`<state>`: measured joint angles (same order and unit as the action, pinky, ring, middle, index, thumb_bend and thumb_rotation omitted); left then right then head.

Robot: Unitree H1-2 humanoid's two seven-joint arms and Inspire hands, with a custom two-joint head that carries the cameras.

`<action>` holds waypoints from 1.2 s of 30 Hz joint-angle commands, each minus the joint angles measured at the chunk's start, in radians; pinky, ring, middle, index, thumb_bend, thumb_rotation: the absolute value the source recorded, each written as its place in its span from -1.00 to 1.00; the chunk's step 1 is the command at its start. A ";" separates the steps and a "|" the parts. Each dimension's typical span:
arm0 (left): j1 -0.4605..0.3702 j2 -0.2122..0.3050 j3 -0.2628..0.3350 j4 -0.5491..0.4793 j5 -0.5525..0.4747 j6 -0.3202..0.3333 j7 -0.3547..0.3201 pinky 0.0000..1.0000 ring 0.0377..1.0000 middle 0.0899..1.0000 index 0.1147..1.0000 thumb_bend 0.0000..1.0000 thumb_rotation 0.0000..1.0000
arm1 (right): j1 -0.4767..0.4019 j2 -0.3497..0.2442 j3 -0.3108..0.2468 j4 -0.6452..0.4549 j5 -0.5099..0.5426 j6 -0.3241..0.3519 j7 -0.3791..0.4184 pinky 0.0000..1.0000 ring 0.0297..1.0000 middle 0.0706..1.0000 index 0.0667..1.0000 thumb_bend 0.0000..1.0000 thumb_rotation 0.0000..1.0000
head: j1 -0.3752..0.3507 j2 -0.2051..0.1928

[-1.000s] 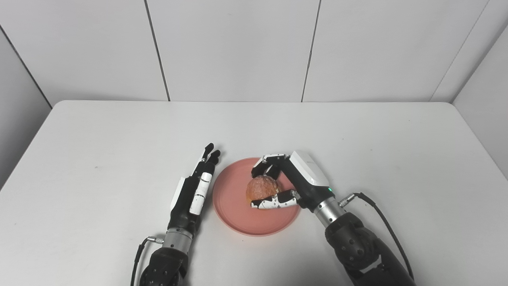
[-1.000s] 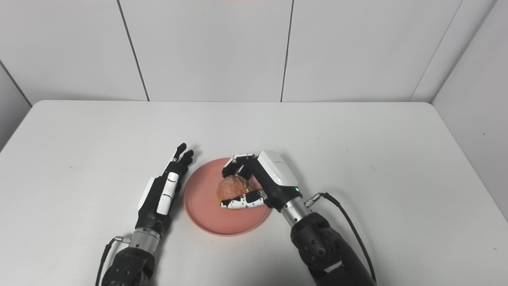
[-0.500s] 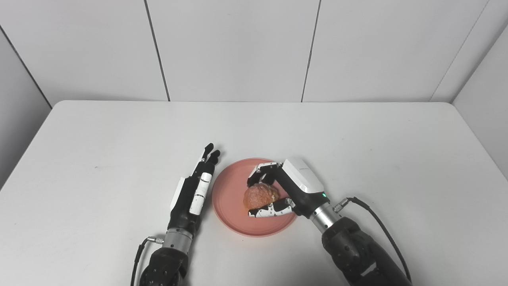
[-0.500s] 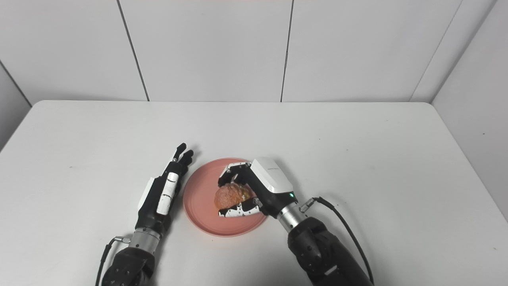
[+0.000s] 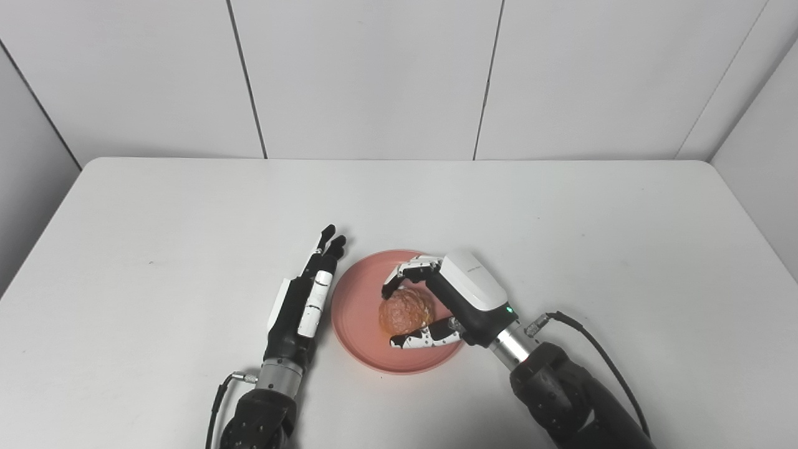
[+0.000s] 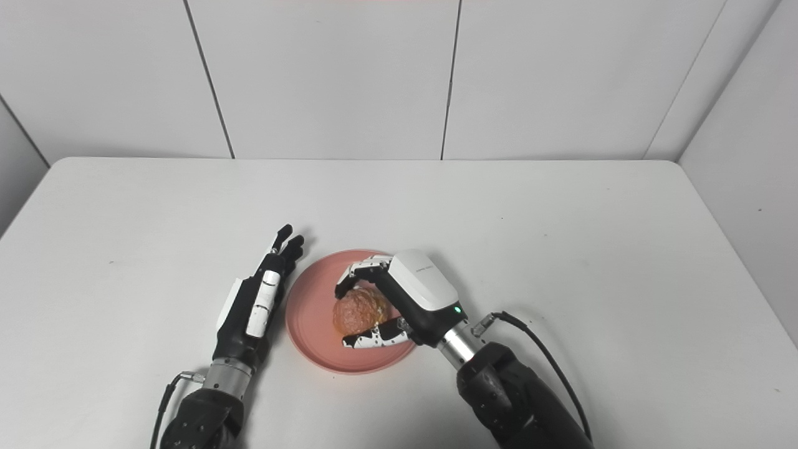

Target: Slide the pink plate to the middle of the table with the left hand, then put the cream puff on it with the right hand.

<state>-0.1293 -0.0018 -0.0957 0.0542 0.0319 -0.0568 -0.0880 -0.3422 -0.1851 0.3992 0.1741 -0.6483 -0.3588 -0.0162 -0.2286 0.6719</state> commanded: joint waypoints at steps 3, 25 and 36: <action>0.020 -0.006 -0.010 0.003 0.002 0.004 -0.002 1.00 0.93 0.89 0.89 0.26 1.00 | -0.037 -0.009 -0.013 -0.022 -0.002 -0.049 -0.016 0.31 0.42 0.45 0.25 0.07 -0.45 | 0.000 0.002; 0.022 -0.005 -0.009 0.004 -0.001 0.000 -0.003 1.00 0.94 0.90 0.88 0.27 1.00 | -0.007 0.000 -0.053 -0.057 0.082 -0.041 0.001 0.63 0.74 0.81 0.77 0.25 0.37 | 0.002 0.006; 0.024 -0.007 -0.003 -0.005 -0.012 0.005 -0.002 0.99 0.95 0.92 0.90 0.23 1.00 | 0.101 0.119 -0.194 -0.129 0.333 0.067 0.006 0.97 1.00 1.00 1.00 0.20 0.85 | 0.006 0.004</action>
<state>-0.1264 -0.0021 -0.0944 0.0502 0.0257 -0.0551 -0.0882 -0.2279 -0.0769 0.2236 0.0862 -0.3630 -0.3074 -0.0106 -0.2240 0.6765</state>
